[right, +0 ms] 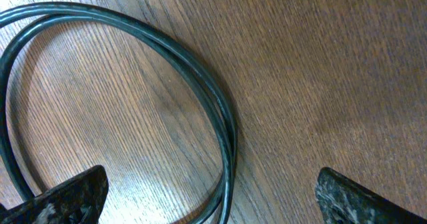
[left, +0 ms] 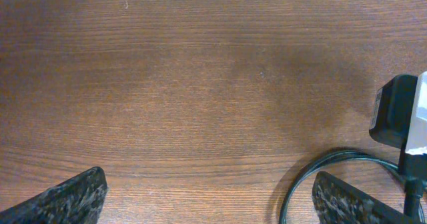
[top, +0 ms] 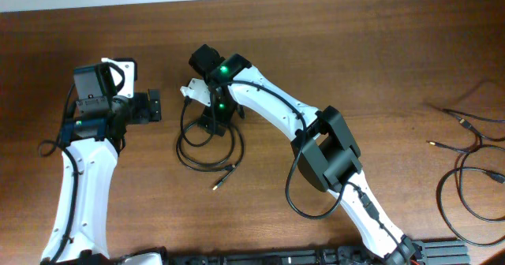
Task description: Untangle cables
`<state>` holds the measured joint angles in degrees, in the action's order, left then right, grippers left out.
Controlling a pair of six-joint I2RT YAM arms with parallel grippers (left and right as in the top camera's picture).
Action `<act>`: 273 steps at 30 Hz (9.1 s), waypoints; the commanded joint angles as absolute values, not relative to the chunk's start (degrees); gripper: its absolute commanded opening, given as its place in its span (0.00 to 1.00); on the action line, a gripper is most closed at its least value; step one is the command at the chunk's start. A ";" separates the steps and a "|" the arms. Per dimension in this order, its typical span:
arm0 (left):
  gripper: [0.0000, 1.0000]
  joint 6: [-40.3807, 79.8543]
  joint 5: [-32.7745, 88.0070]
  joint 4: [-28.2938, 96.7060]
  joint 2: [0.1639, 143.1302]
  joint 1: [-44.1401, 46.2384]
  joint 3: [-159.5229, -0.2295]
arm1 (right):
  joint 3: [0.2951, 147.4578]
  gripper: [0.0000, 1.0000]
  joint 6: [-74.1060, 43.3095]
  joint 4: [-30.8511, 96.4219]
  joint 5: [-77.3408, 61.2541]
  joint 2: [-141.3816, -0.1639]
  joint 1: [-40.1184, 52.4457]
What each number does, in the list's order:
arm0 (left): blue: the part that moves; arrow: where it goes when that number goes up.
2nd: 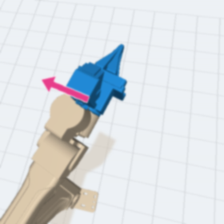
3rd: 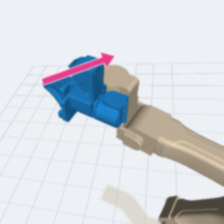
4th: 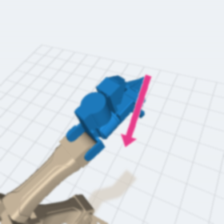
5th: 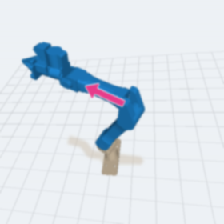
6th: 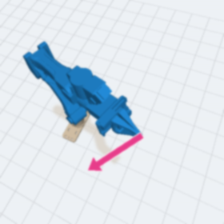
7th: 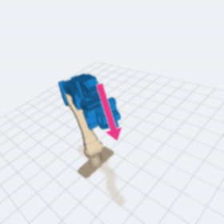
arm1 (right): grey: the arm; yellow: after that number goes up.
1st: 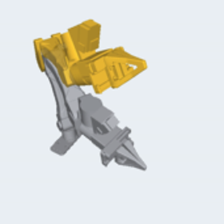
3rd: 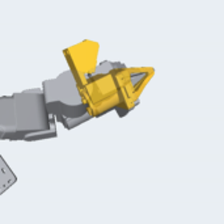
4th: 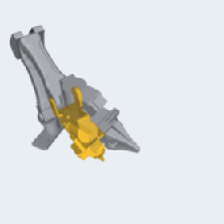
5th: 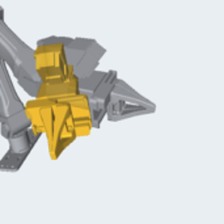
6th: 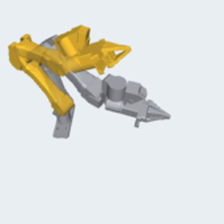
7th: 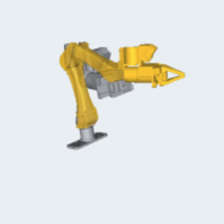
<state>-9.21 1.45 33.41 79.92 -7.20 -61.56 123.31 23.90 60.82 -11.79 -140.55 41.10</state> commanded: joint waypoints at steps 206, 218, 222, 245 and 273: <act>0.99 0.27 2.55 4.62 0.30 -7.14 -0.51 | 0.30 0.99 6.57 -40.38 -19.99 -46.04 1.54; 0.99 0.27 2.55 4.62 0.30 -7.14 -0.51 | 0.32 0.99 6.85 -23.07 -19.29 -29.89 1.43; 0.99 0.27 2.55 4.62 0.30 -7.14 -0.51 | 0.32 0.99 7.11 -15.22 -15.73 -23.53 1.43; 0.99 0.27 2.55 4.62 0.30 -7.14 -0.51 | 0.32 0.99 8.56 3.07 -14.72 -0.19 1.45; 0.99 0.27 2.55 4.62 0.30 -7.14 -0.51 | 0.32 0.99 8.56 3.11 -14.72 -0.19 1.45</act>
